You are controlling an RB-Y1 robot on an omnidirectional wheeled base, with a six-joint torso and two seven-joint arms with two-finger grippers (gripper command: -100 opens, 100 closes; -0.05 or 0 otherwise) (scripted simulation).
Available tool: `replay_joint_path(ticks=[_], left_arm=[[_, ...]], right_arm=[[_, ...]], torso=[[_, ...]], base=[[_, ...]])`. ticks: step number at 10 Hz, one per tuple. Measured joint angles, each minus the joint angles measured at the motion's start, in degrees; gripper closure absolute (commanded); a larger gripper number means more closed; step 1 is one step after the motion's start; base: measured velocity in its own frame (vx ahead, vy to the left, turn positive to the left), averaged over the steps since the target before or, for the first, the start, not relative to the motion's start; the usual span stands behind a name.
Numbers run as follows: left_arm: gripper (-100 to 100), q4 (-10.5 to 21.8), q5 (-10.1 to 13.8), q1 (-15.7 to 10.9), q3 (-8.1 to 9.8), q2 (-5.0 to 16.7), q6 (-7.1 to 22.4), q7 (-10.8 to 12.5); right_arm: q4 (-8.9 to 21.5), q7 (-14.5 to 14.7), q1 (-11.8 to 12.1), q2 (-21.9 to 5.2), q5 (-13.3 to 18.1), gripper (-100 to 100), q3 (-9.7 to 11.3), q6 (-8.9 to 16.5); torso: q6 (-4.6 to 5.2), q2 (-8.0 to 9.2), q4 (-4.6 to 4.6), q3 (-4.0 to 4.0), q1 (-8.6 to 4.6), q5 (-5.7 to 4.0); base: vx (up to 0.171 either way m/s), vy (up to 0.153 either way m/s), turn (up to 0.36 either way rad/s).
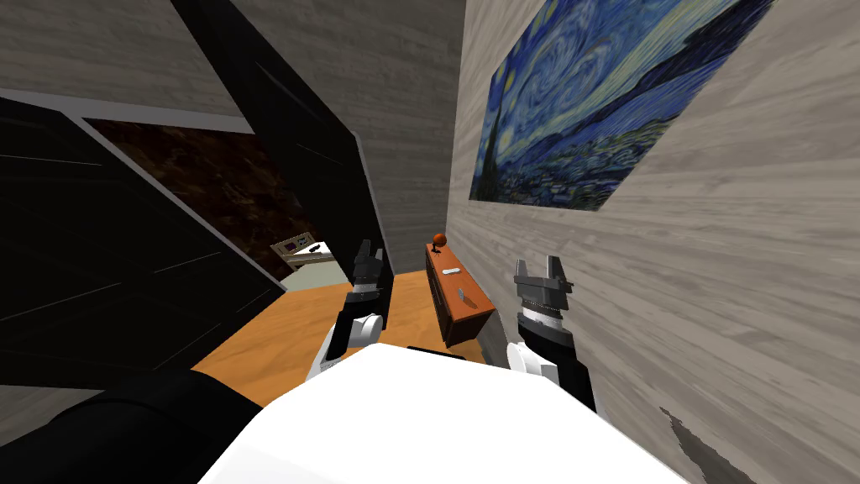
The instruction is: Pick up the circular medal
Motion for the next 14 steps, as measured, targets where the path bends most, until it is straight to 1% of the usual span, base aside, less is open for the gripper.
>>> replay_joint_path(ticks=[1, 2, 4, 7, 8, 10, 11, 12, 13, 14], left_arm=[[0, 0.0, 0.0, 0.0, 0.00, 0.0, 0.0, 0.0], [0, 0.0, 0.0, 0.0, 0.00, 0.0, 0.0, 0.0], [0, 0.0, 0.0, 0.0, 0.00, 0.0, 0.0, 0.0], [0, 0.0, 0.0, 0.0, 0.00, 0.0, 0.0, 0.0], [0, 0.0, 0.0, 0.0, 0.00, 0.0, 0.0, 0.0], [0, 0.0, 0.0, 0.0, 0.00, 0.0, 0.0, 0.0], [0, 0.0, 0.0, 0.0, 0.00, 0.0, 0.0, 0.0], [0, 0.0, 0.0, 0.0, 0.00, 0.0, 0.0, 0.0], [0, 0.0, 0.0, 0.0, 0.00, 0.0, 0.0, 0.0], [0, 0.0, 0.0, 0.0, 0.00, 0.0, 0.0, 0.0]], right_arm=[[0.9, 0.0, -0.1, -1.0, 0.3, -100, 0.2, -0.1], [1.8, 0.0, -0.6, -2.1, 0.6, -100, 0.2, 0.3], [5.3, 0.0, -1.6, -4.2, 1.5, -100, 0.5, 0.2], [9.3, 0.4, -2.5, -7.3, 3.3, -100, 1.7, 1.9], [10.1, 0.4, -2.6, -8.0, 3.5, -100, 1.8, 2.2], [12.8, 0.6, -3.3, -9.1, 4.2, -100, 2.2, 2.4], [14.8, 0.8, -4.2, -9.8, 4.7, -100, 2.4, 2.5], [16.2, 1.3, -4.3, -10.4, 5.6, -100, 3.3, 2.9], [17.8, 1.5, -4.5, -10.9, 5.9, -100, 3.5, 3.1], [19.7, 1.5, -4.7, -12.0, 6.2, -100, 3.6, 2.8]], torso=[[-0.01, 0.04, 0.00, 0.02, -0.02, 0.00], [-0.01, 0.07, 0.01, 0.04, -0.02, -0.01], [-0.01, 0.15, 0.03, 0.08, -0.05, -0.01], [-0.01, 0.21, 0.05, 0.12, -0.07, -0.02], [0.01, 0.16, 0.04, 0.10, -0.06, -0.02], [0.01, 0.11, 0.03, 0.06, -0.05, -0.01], [-0.01, 0.11, 0.02, 0.06, -0.04, -0.01], [-0.01, 0.15, 0.03, 0.09, -0.04, -0.01], [0.02, 0.14, 0.03, 0.08, -0.05, -0.01], [0.00, 0.14, 0.03, 0.08, -0.06, -0.01]], base=[[-0.027, -0.002, 0.087], [-0.039, -0.001, 0.063], [-0.050, -0.008, 0.095], [-0.052, -0.013, 0.088], [-0.038, -0.008, 0.073], [-0.031, -0.005, 0.075], [-0.047, -0.008, 0.148], [-0.038, -0.007, 0.043], [-0.038, -0.006, 0.103], [-0.030, -0.008, 0.050]])
